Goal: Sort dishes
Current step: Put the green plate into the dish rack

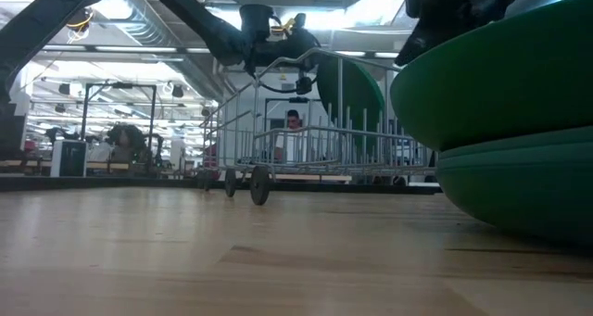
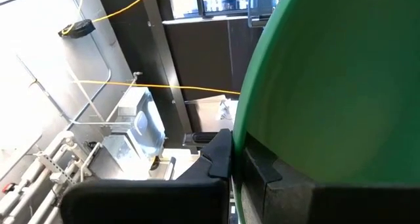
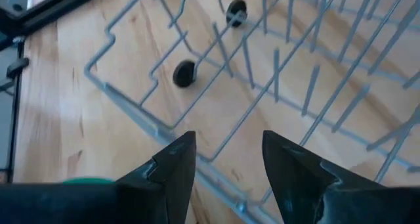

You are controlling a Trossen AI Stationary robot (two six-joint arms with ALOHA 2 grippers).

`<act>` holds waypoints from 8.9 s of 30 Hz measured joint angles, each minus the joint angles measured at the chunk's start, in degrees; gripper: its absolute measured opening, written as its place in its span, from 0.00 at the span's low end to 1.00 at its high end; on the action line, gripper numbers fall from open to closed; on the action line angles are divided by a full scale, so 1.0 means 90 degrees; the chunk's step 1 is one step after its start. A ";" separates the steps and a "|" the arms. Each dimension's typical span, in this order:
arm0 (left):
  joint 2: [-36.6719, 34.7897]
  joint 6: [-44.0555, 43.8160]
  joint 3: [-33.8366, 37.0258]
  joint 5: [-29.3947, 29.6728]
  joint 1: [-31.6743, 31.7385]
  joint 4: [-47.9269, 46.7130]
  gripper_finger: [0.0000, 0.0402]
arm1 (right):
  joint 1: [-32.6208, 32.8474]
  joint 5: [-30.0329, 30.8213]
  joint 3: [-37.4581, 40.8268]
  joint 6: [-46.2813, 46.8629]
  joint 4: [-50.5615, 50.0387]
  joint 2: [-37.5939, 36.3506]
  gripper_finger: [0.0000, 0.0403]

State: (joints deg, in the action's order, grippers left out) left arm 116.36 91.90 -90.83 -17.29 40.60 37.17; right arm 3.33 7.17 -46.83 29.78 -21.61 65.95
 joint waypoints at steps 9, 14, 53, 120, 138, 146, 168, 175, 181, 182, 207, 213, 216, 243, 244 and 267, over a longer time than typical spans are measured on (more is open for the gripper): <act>0.0002 -0.0001 -0.0002 0.0011 0.0002 0.0362 0.00 | 0.0000 0.0232 -0.0002 0.0214 0.0069 0.0319 0.44; 0.0002 -0.0056 -0.0002 0.0040 0.0002 0.0376 0.00 | -0.0010 -0.0306 -0.0024 0.0246 0.0203 0.0678 0.44; -0.0017 -0.0781 -0.0005 0.0390 0.0005 -0.1322 0.00 | 0.0000 -0.0863 -0.0002 0.0315 -0.0131 0.0593 0.44; -0.0712 -0.2272 0.0068 0.3196 -0.1013 -0.2968 0.37 | 0.0002 -0.0747 -0.0005 0.0014 -0.0200 -0.0073 0.44; -0.1982 -0.5373 0.0058 0.3906 -0.1879 -0.6258 0.37 | 0.0002 -0.1566 -0.0005 -0.0194 -0.0366 -0.0443 0.44; -0.2244 -0.8175 0.0058 0.3230 -0.3058 -0.6957 0.37 | 0.0007 -0.2533 -0.0005 -0.0194 -0.0554 -0.1530 0.44; -0.2049 -1.4415 0.0058 0.2252 -0.6760 -0.7324 0.37 | 0.0007 -0.3255 -0.0007 0.0015 -0.0605 -0.3725 0.44; -0.1188 -1.6871 0.0058 0.3104 -0.7470 -0.6718 0.37 | 0.0007 -0.3255 -0.0007 0.0024 -0.0602 -0.3627 0.44; -0.0399 -1.8776 0.0058 0.3235 -0.7572 -0.6352 0.37 | 0.0007 -0.3257 -0.0007 0.0215 -0.0609 -0.3549 0.44; -0.0281 -1.8970 0.0058 0.3235 -0.7572 -0.6352 0.37 | 0.0007 -0.3257 -0.0007 0.0214 -0.0609 -0.3548 0.44; 0.0257 -1.9849 0.0057 0.3350 -0.6983 -0.6146 0.37 | 0.0007 -0.3255 -0.0005 0.0212 -0.0613 -0.3466 0.45; 0.0257 -2.0082 0.0057 0.3323 -0.6986 -0.6104 0.37 | 0.0007 -0.3258 -0.0005 0.0212 -0.0614 -0.3466 0.45; 0.0257 -2.0099 0.0058 0.3328 -0.7044 -0.6071 0.37 | 0.0007 -0.3268 -0.0005 0.0253 -0.0690 -0.3466 0.45; 0.0427 -2.0001 0.0063 0.4234 -0.7847 -0.6075 0.37 | 0.0007 -0.2676 -0.0002 0.2215 -0.4845 -0.3085 0.45; 0.0459 -1.9990 0.0063 0.4239 -0.7849 -0.6039 0.37 | 0.0007 -0.2625 0.0000 0.2216 -0.4846 -0.3007 0.44; 0.0566 -2.0346 0.0063 0.4744 -0.7519 -0.6006 0.37 | 0.1016 -0.1713 0.0005 0.2506 -0.5714 -0.1006 0.44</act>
State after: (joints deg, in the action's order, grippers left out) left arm 121.45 -91.22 -90.26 25.41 -27.07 -16.88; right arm 12.48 -8.25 -46.78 52.33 -73.04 56.90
